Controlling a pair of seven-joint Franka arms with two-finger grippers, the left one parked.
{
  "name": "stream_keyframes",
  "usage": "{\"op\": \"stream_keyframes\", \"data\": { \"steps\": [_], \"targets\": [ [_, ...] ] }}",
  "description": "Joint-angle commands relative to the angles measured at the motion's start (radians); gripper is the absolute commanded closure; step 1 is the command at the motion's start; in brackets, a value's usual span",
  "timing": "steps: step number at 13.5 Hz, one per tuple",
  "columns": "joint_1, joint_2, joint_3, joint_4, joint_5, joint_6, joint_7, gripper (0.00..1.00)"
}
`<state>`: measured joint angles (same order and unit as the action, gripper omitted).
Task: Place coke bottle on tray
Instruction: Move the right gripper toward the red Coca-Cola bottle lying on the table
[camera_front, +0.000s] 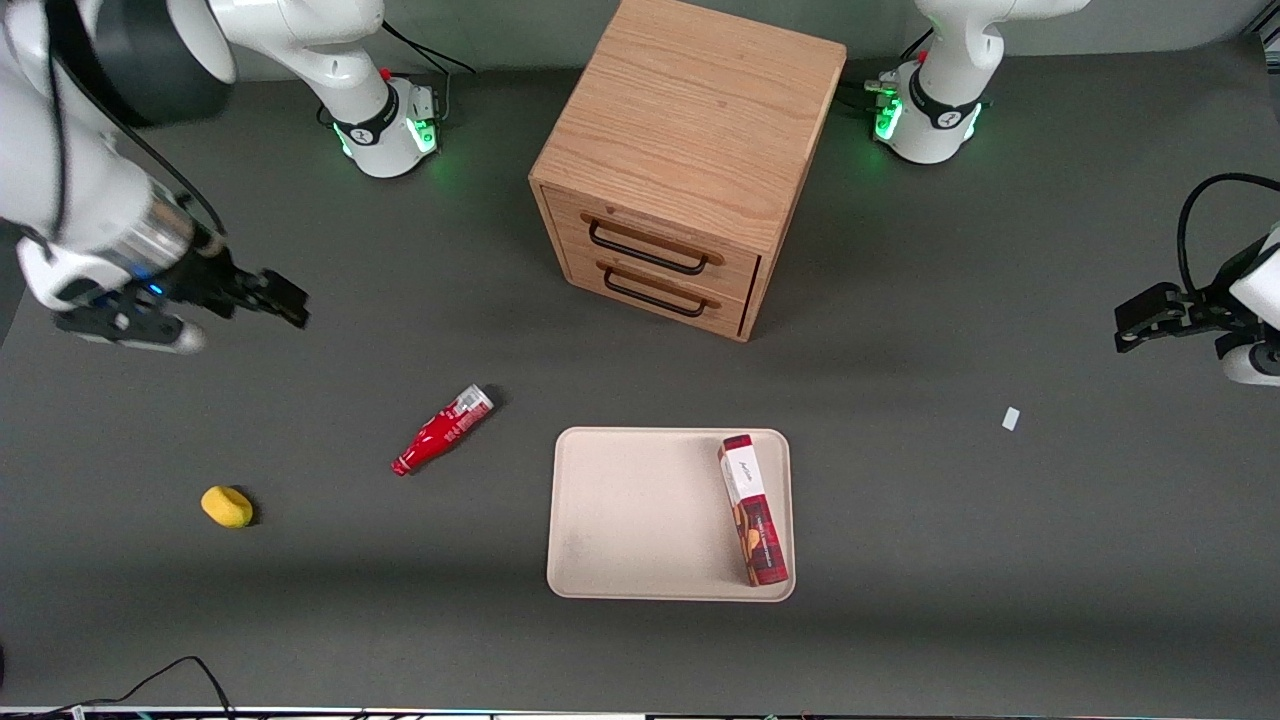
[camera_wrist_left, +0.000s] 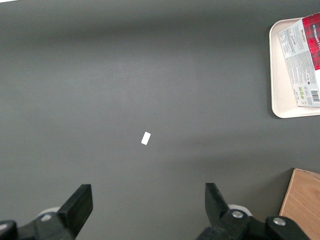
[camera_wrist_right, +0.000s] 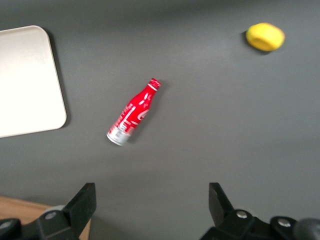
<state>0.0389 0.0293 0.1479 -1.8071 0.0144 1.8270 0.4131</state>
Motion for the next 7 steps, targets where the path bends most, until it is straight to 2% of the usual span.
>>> {"op": "stream_keyframes", "data": {
  "steps": [1,5,7],
  "targets": [
    [0.019,0.115,0.033,0.011,-0.016,0.096,0.242,0.00],
    [0.041,0.243,0.058,-0.099,-0.022,0.334,0.526,0.00],
    [0.044,0.338,0.061,-0.101,-0.059,0.405,0.643,0.00]
  ]
}}
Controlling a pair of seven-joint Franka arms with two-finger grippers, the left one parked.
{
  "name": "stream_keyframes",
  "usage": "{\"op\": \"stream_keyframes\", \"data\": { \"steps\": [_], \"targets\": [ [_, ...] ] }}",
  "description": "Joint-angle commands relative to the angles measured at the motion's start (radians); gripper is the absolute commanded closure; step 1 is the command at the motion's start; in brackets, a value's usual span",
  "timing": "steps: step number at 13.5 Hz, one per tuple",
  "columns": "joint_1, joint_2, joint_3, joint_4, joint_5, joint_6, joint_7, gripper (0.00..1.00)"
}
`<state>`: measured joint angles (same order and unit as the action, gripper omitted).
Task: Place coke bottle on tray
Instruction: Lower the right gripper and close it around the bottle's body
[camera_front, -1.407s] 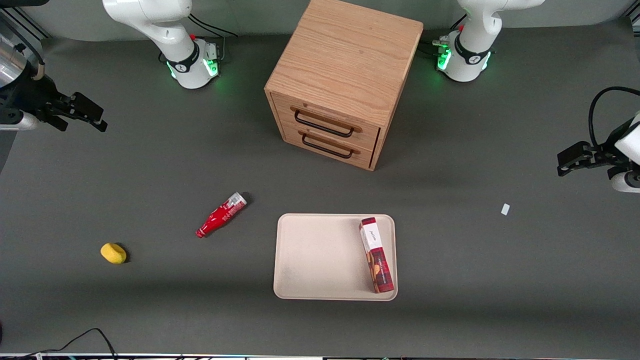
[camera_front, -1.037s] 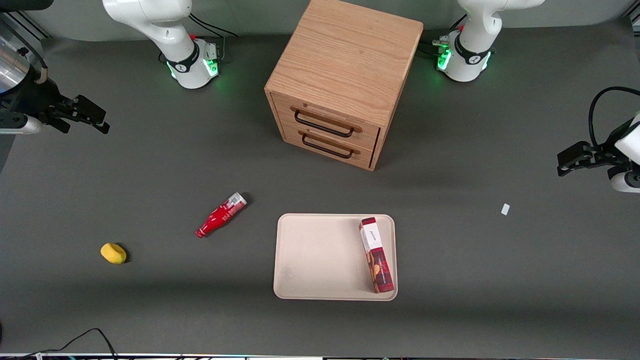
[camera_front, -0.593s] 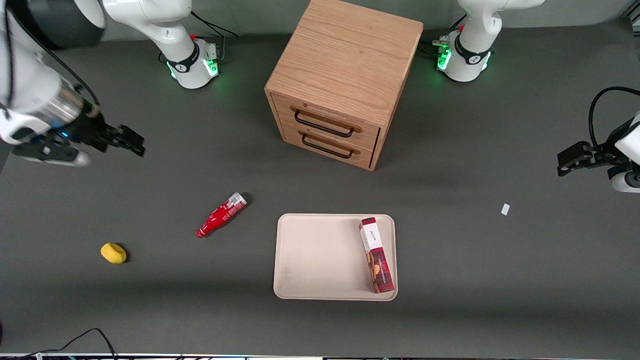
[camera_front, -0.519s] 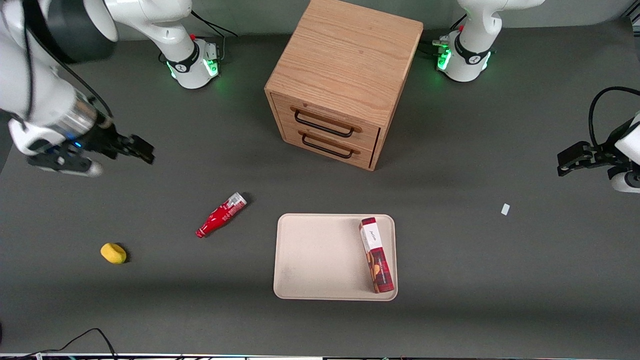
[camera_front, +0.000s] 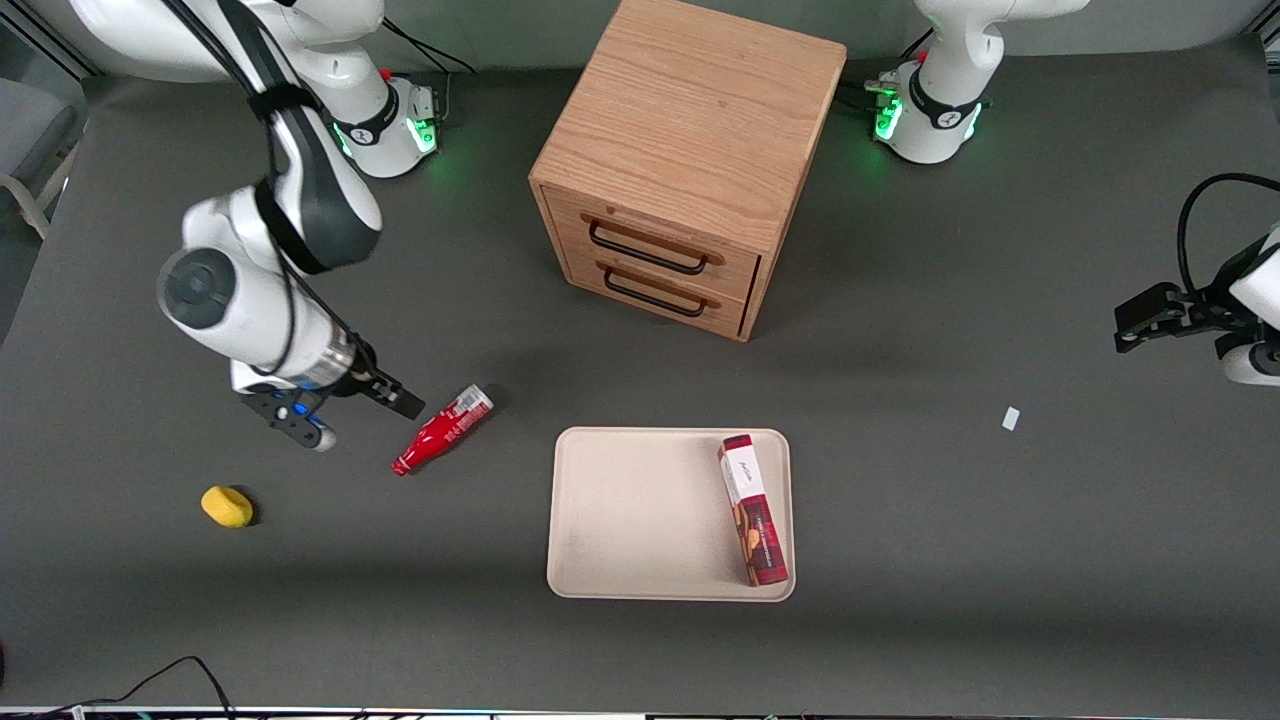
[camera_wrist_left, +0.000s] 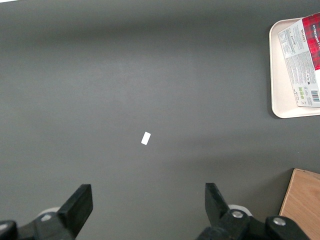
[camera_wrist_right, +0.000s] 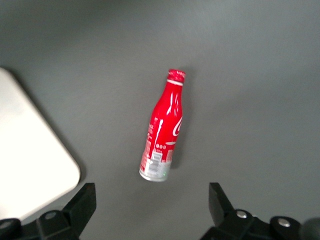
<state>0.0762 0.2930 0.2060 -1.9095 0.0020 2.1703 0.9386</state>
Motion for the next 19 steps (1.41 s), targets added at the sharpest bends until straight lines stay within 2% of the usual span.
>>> {"op": "stream_keyframes", "data": {
  "steps": [1,5,9,10,14,17,18,19],
  "targets": [
    [0.005,0.107,0.003,-0.005,-0.048,0.092,0.127,0.00],
    [0.007,0.234,0.003,-0.005,-0.063,0.198,0.203,0.00],
    [0.002,0.276,0.001,-0.005,-0.065,0.215,0.229,0.00],
    [0.002,0.281,0.001,-0.003,-0.066,0.223,0.229,0.06],
    [0.004,0.299,-0.002,-0.005,-0.077,0.267,0.229,0.57],
    [0.004,0.298,-0.002,-0.002,-0.083,0.269,0.229,0.92],
    [0.005,0.290,-0.002,0.003,-0.083,0.267,0.229,1.00],
    [0.007,0.282,-0.001,0.016,-0.083,0.260,0.226,1.00]
  ]
}}
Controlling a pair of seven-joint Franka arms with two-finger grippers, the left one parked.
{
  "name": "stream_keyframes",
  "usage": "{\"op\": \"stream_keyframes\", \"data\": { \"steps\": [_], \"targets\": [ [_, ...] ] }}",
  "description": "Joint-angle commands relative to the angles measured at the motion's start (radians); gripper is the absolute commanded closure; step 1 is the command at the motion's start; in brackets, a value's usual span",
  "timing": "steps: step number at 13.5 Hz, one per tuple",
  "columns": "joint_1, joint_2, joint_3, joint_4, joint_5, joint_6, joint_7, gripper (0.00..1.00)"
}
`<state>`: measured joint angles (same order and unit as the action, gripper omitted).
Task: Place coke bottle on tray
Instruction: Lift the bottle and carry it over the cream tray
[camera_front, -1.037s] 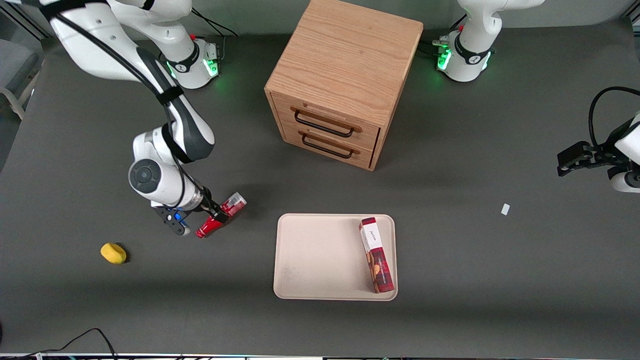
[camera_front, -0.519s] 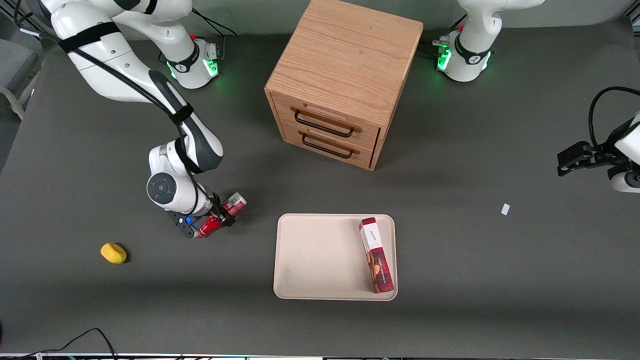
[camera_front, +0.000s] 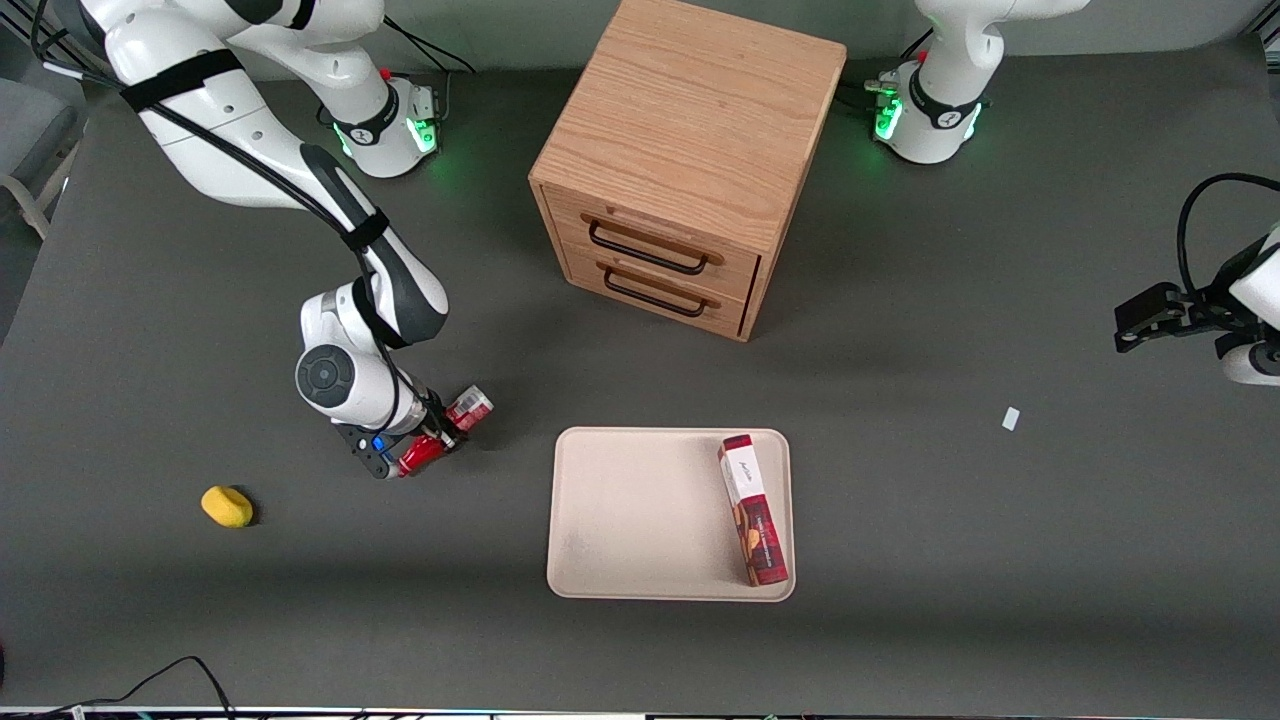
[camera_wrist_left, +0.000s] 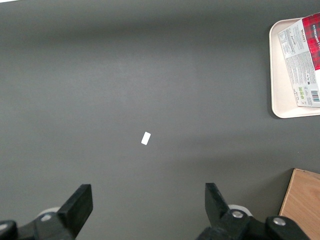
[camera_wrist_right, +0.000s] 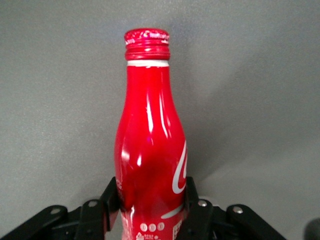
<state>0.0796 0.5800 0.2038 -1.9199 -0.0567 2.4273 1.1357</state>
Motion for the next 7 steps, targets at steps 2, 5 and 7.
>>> {"op": "stream_keyframes", "data": {
  "steps": [2,5,7],
  "targets": [
    [0.005,-0.035,0.003,0.073,-0.029,-0.051,0.015,1.00],
    [0.005,-0.055,0.070,0.237,-0.103,-0.227,0.010,1.00],
    [0.009,-0.052,0.126,0.361,-0.187,-0.327,-0.046,1.00]
  ]
}}
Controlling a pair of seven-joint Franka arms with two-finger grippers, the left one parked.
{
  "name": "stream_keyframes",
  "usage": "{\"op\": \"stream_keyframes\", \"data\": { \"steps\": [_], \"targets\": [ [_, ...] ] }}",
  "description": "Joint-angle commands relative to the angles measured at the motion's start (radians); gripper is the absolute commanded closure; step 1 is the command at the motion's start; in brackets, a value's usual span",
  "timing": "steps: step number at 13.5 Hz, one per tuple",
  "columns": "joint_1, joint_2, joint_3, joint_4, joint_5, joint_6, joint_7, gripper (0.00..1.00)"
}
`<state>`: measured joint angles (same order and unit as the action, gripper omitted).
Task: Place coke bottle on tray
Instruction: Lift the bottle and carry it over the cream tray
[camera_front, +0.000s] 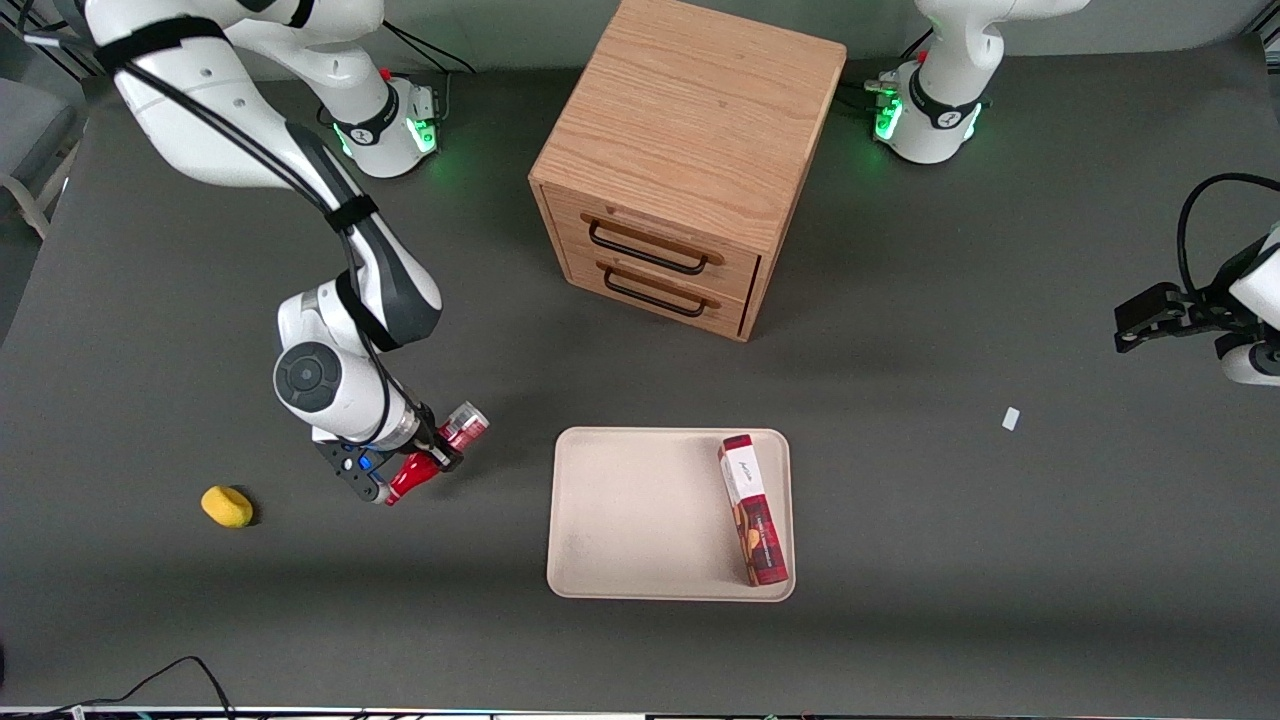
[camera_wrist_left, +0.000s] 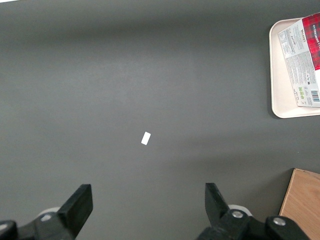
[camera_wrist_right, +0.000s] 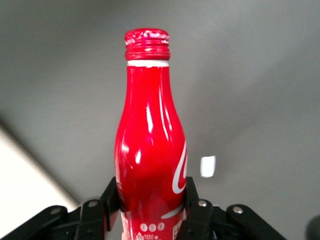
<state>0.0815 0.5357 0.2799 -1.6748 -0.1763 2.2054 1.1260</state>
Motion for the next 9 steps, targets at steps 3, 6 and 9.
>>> {"op": "stream_keyframes", "data": {
  "steps": [3,6,9],
  "targets": [
    [0.033,0.024,0.081,0.306,-0.088,-0.216,-0.237,1.00],
    [0.090,0.140,0.116,0.447,-0.091,-0.213,-0.444,1.00],
    [0.153,0.277,0.114,0.564,-0.094,-0.182,-0.531,0.99]
  ]
}}
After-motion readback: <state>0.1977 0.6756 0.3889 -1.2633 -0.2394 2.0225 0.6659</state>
